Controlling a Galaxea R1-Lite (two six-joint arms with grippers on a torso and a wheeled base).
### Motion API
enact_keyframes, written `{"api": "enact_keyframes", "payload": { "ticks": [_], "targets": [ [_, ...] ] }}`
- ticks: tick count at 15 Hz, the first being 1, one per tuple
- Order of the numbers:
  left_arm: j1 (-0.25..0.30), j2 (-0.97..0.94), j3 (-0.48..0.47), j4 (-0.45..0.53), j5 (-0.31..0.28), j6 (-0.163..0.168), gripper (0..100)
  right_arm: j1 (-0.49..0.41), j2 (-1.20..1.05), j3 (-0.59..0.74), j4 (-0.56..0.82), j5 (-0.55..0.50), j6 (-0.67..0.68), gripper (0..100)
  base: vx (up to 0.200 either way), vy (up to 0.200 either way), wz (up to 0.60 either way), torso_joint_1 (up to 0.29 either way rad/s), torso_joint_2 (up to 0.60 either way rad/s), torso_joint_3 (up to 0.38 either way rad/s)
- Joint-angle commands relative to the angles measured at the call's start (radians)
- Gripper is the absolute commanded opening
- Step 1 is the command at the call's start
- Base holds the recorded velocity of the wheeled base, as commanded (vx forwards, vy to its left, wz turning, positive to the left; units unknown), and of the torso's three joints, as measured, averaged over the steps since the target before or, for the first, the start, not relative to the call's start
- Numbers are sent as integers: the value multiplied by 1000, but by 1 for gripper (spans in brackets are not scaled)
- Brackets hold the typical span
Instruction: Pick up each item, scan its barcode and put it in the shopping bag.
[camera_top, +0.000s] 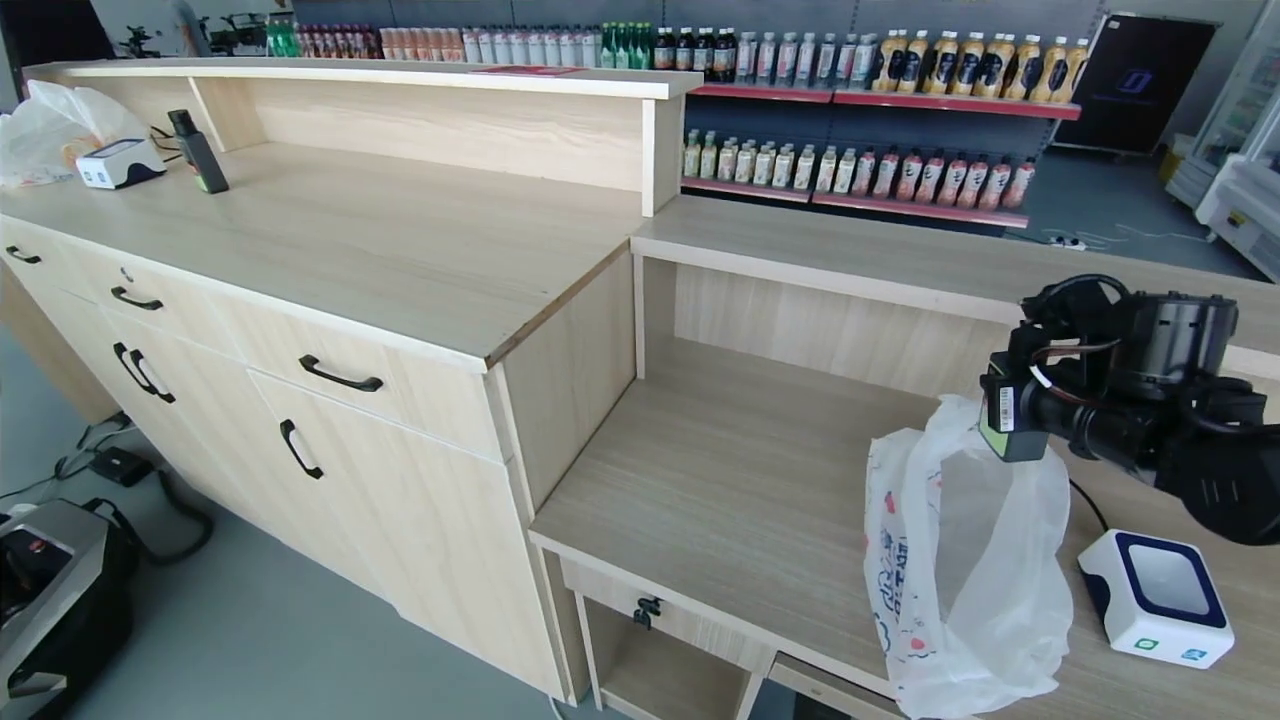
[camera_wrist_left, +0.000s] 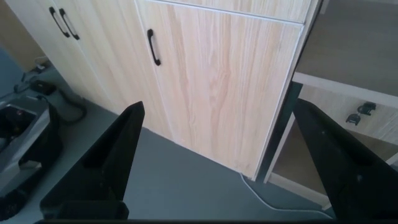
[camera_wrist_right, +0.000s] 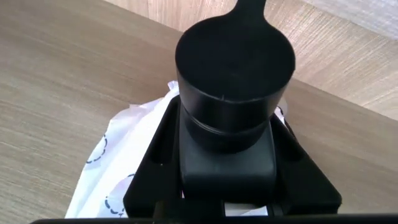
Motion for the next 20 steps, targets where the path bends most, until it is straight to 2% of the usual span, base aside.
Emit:
{"api": "enact_keyframes", "payload": {
  "ticks": [1, 3, 12, 16, 20],
  "targets": [
    [1, 0, 0, 0, 0, 0, 100, -9, 98, 0, -21, -1, -1, 0, 0, 0, 0, 0, 0, 0],
    [1, 0, 0, 0, 0, 0, 100, -9, 138, -6, -69, 1, 2, 0, 0, 0, 0, 0, 0, 0],
    [1, 0, 0, 0, 0, 0, 100, -6, 213, 21, -90, 1, 2, 0, 0, 0, 0, 0, 0, 0],
    [1, 0, 0, 0, 0, 0, 100, 4, 318, 8, -256, 9, 2, 0, 0, 0, 0, 0, 0, 0],
    [1, 0, 0, 0, 0, 0, 100, 4, 387, 2, -339, 59, -1, 0, 0, 0, 0, 0, 0, 0]
  ]
}}
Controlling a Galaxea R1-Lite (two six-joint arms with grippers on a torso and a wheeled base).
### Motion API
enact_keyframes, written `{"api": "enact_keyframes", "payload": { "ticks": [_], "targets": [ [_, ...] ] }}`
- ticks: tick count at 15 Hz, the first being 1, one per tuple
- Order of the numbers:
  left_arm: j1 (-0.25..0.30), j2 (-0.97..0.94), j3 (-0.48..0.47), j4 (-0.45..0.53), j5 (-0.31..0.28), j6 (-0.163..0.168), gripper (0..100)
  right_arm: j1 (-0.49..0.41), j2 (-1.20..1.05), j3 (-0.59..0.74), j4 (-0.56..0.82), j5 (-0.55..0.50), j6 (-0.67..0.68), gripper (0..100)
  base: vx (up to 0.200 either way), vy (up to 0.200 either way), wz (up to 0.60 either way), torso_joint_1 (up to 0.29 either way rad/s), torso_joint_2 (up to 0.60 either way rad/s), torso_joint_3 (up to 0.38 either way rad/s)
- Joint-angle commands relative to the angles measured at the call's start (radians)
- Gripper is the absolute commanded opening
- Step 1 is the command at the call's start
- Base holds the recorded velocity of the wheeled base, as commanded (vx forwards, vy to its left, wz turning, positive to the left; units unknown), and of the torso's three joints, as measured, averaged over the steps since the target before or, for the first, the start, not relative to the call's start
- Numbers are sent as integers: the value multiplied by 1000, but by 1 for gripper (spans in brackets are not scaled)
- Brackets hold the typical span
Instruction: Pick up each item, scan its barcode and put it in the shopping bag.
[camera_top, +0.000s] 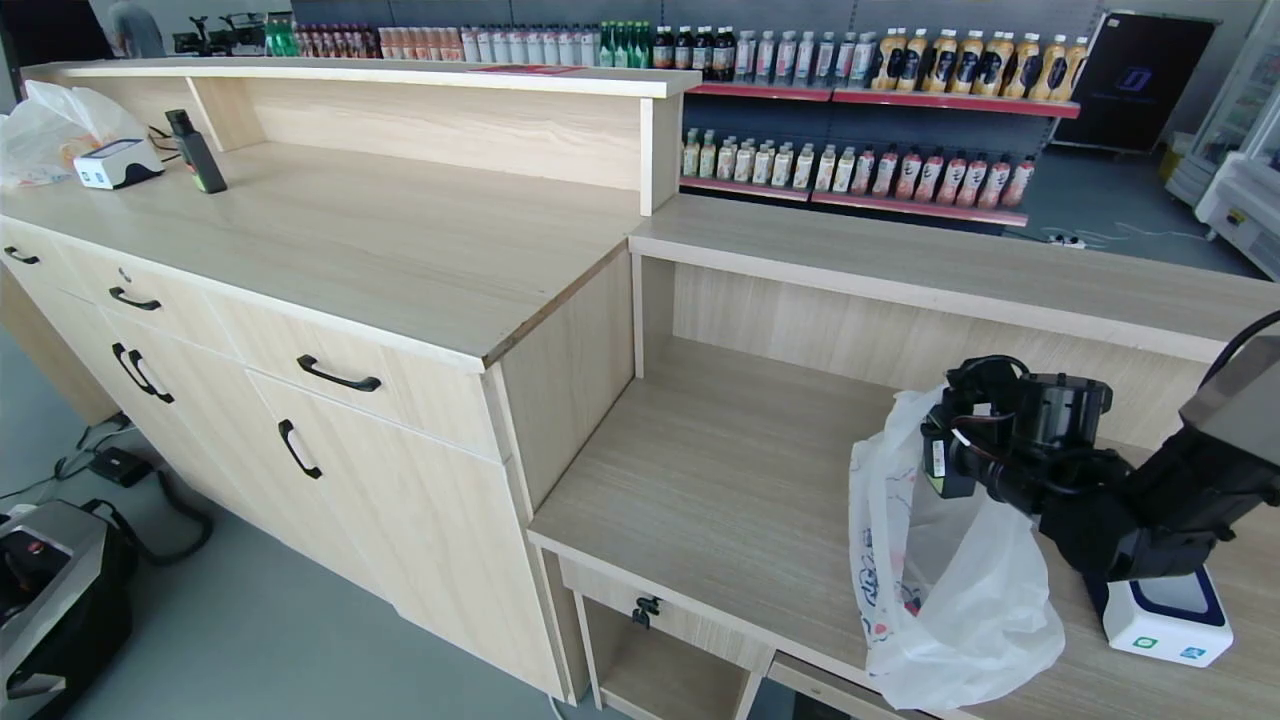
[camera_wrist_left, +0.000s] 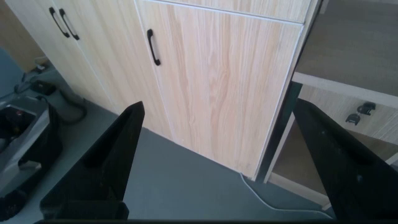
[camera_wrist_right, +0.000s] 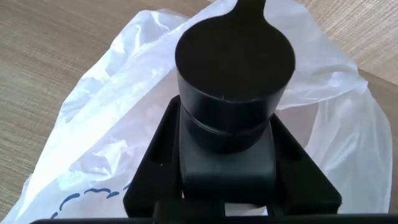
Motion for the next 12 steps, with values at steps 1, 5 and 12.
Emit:
{"api": "enact_keyframes", "payload": {
  "ticks": [1, 5, 12],
  "targets": [
    [0, 0, 0, 0, 0, 0, 100, 0, 49, -3, -15, 7, -1, 0, 0, 0, 0, 0, 0, 0],
    [0, 0, 0, 0, 0, 0, 100, -1, 57, -1, -28, 28, -2, 0, 0, 0, 0, 0, 0, 0],
    [0, 0, 0, 0, 0, 0, 100, -14, 91, 7, -47, 30, -2, 0, 0, 0, 0, 0, 0, 0]
  ]
}}
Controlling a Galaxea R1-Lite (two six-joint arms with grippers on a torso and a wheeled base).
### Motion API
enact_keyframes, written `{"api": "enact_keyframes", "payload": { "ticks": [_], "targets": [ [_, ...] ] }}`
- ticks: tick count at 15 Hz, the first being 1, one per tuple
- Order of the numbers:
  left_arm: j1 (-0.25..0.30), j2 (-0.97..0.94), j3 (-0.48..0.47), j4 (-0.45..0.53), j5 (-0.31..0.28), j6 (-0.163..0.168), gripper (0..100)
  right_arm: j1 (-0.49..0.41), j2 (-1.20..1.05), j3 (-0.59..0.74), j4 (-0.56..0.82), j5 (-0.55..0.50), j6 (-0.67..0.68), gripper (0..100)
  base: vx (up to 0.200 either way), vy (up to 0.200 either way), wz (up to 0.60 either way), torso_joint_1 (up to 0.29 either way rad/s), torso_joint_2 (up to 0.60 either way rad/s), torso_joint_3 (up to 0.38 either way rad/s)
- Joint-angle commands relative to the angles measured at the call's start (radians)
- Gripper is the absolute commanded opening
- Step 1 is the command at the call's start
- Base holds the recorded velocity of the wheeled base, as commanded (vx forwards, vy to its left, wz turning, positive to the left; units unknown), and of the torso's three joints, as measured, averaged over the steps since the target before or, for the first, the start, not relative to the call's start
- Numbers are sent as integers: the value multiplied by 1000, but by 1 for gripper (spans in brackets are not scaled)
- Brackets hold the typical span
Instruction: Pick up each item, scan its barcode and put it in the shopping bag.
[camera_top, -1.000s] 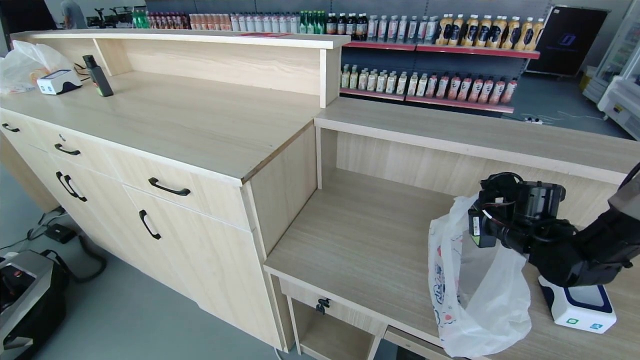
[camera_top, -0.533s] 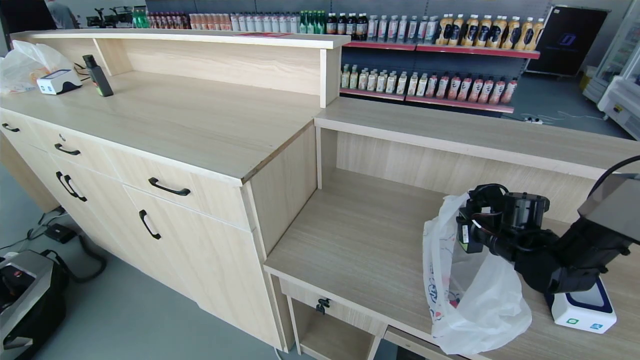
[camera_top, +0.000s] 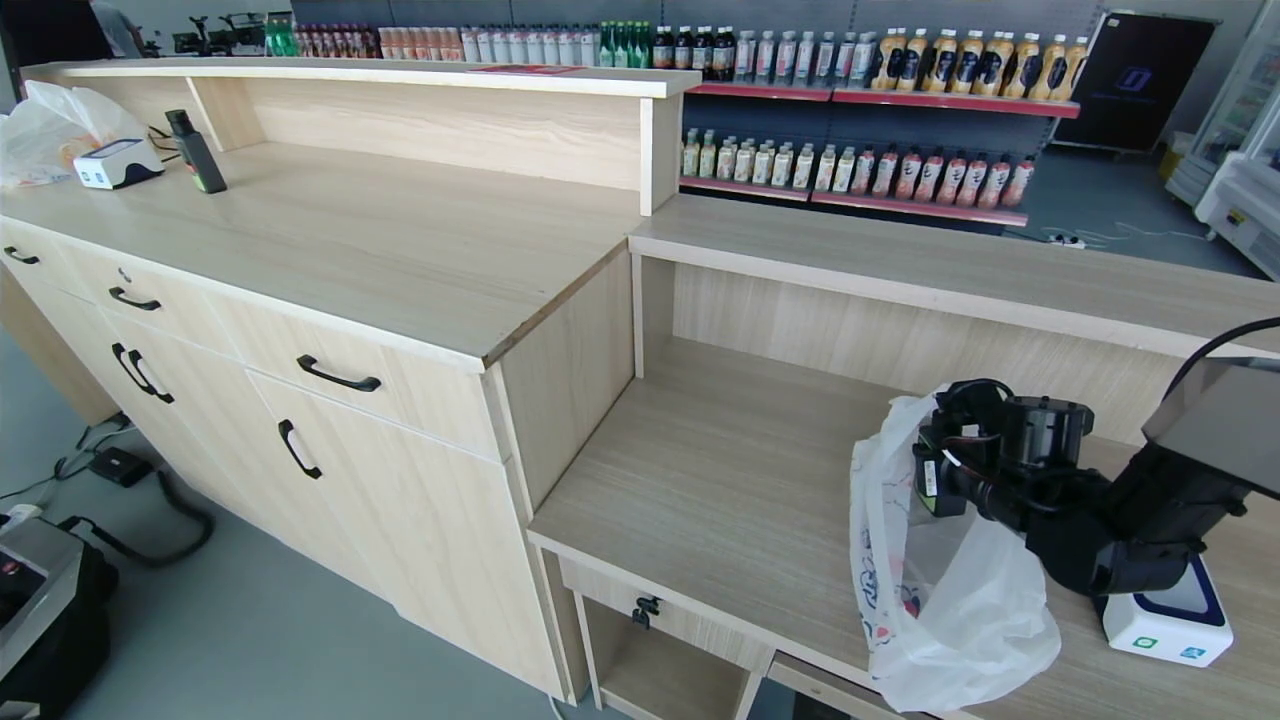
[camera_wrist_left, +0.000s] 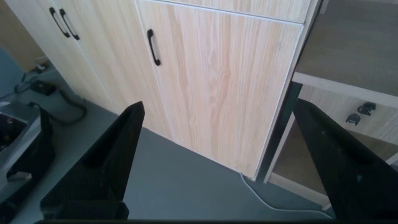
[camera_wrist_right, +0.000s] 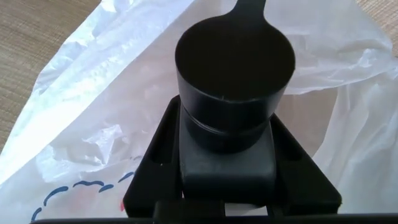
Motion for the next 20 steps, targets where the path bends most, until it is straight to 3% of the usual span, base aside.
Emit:
{"api": "enact_keyframes", "payload": {
  "ticks": [1, 3, 4, 9, 12, 13, 15, 17, 20],
  "targets": [
    [0, 0, 0, 0, 0, 0, 100, -3, 14, 3, 0, 0, -2, 0, 0, 0, 0, 0, 0, 0],
    [0, 0, 0, 0, 0, 0, 100, -3, 17, 6, -2, 0, -2, 0, 0, 0, 0, 0, 0, 0],
    [0, 0, 0, 0, 0, 0, 100, -3, 17, 10, -3, 0, -2, 100, 0, 0, 0, 0, 0, 0],
    [0, 0, 0, 0, 0, 0, 100, -11, -46, 10, 12, 40, -1, 100, 0, 0, 0, 0, 0, 0],
    [0, 0, 0, 0, 0, 0, 100, -12, -172, 6, 115, 81, -8, 100, 0, 0, 0, 0, 0, 0],
    [0, 0, 0, 0, 0, 0, 100, -12, -277, 3, 231, 81, -24, 100, 0, 0, 0, 0, 0, 0],
    [0, 0, 0, 0, 0, 0, 100, -28, -397, 29, 329, 80, -74, 100, 0, 0, 0, 0, 0, 0],
    [0, 0, 0, 0, 0, 0, 100, -35, -463, 47, 366, 80, -76, 100, 0, 0, 0, 0, 0, 0],
    [0, 0, 0, 0, 0, 0, 100, -75, -734, 181, 400, 81, -134, 100, 0, 0, 0, 0, 0, 0]
  ]
}}
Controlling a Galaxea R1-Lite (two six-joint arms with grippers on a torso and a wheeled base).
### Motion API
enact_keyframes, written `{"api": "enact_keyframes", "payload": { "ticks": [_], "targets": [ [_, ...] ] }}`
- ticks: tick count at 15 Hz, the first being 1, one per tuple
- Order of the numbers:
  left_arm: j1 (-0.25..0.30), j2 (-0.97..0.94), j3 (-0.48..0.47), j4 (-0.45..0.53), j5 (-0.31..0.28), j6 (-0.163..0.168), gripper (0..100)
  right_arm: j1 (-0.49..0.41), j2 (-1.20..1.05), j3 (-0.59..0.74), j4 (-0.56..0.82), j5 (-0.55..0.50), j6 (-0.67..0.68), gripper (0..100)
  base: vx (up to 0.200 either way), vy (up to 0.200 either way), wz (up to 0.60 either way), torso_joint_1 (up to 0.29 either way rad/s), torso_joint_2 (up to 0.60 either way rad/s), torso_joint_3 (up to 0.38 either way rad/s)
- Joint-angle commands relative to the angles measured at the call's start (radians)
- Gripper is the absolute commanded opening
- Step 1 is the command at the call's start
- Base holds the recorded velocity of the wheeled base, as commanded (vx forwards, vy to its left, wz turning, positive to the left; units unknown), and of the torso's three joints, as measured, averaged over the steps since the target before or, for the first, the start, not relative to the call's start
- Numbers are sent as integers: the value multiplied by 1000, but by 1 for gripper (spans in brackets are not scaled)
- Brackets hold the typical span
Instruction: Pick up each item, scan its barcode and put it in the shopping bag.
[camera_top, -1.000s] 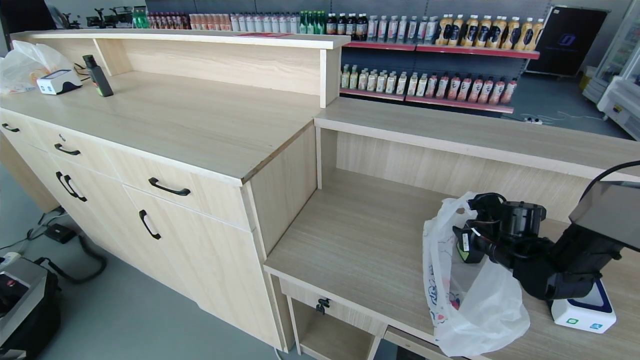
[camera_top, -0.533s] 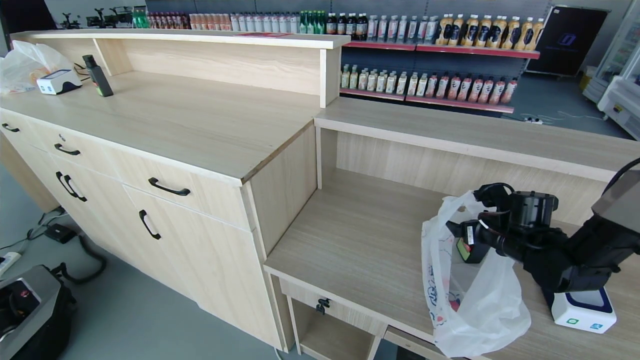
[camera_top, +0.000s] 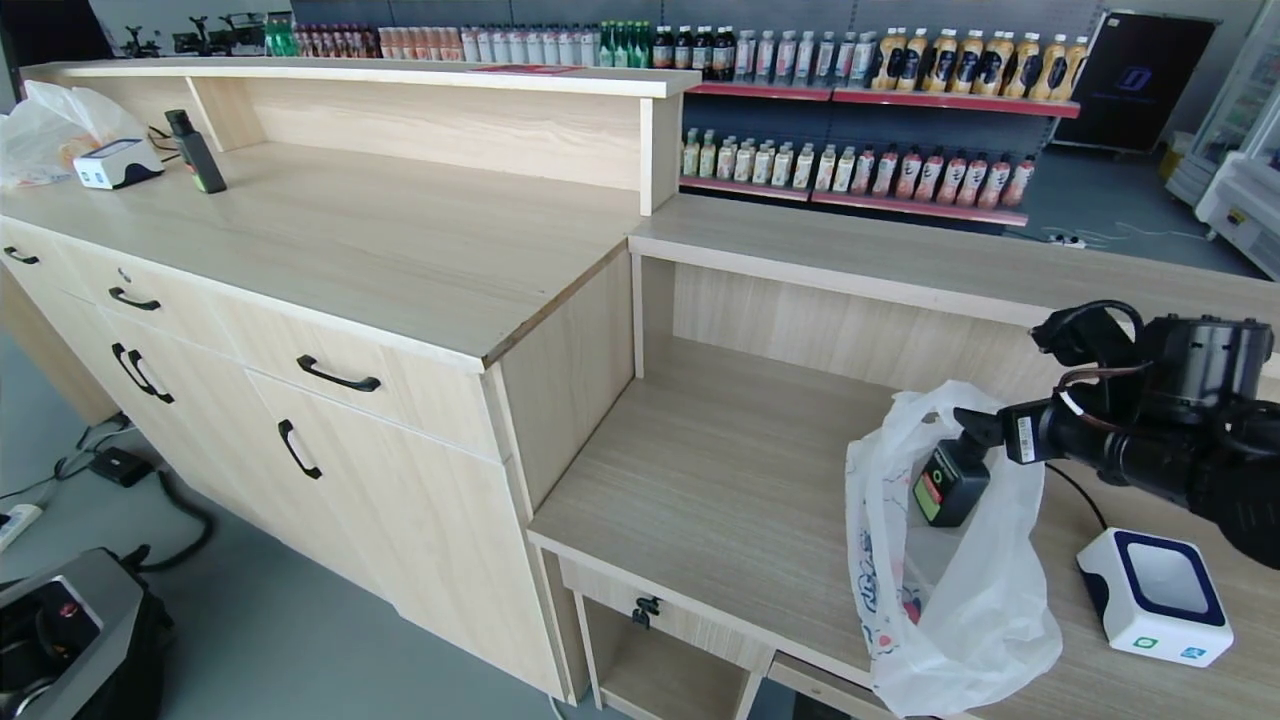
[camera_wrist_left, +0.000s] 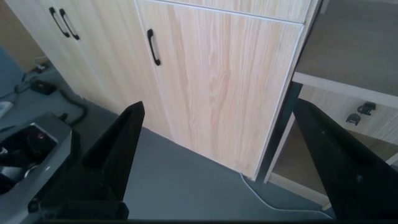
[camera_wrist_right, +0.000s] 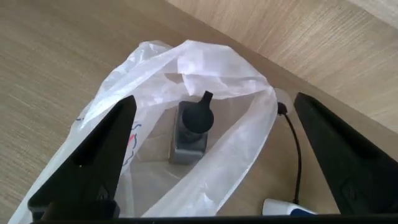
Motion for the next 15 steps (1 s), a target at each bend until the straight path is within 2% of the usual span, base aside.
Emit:
{"api": "enact_keyframes", "payload": {
  "ticks": [1, 2, 5, 7, 9, 11, 12, 14, 15],
  "targets": [
    [0, 0, 0, 0, 0, 0, 100, -44, -311, 134, 23, 0, -87, 100, 0, 0, -600, -2, 2, 7],
    [0, 0, 0, 0, 0, 0, 100, -86, -376, 149, 46, 6, -134, 100, 0, 0, -600, 2, 7, 2],
    [0, 0, 0, 0, 0, 0, 100, -153, -466, 125, 146, 3, -147, 100, 0, 0, -600, -67, 172, 110],
    [0, 0, 0, 0, 0, 0, 100, -291, -526, 126, 256, -3, -145, 100, 0, 0, -600, -7, 49, 22],
    [0, 0, 0, 0, 0, 0, 100, -371, -532, 123, 334, -3, -134, 100, 0, 0, -600, -15, 10, 10],
    [0, 0, 0, 0, 0, 0, 100, -440, -463, 122, 322, -5, -122, 100, 0, 0, -600, 0, 5, 5],
    [0, 0, 0, 0, 0, 0, 100, -469, -405, 123, 267, -2, -110, 100, 0, 0, -600, -2, 2, 7],
    [0, 0, 0, 0, 0, 0, 100, -514, -319, 123, 219, 0, -93, 100, 0, 0, 0, 0, 0, 0],
    [0, 0, 0, 0, 0, 0, 100, -555, -198, 128, 126, 43, -75, 100, 0, 0, 0, 0, 0, 0]
  ]
}}
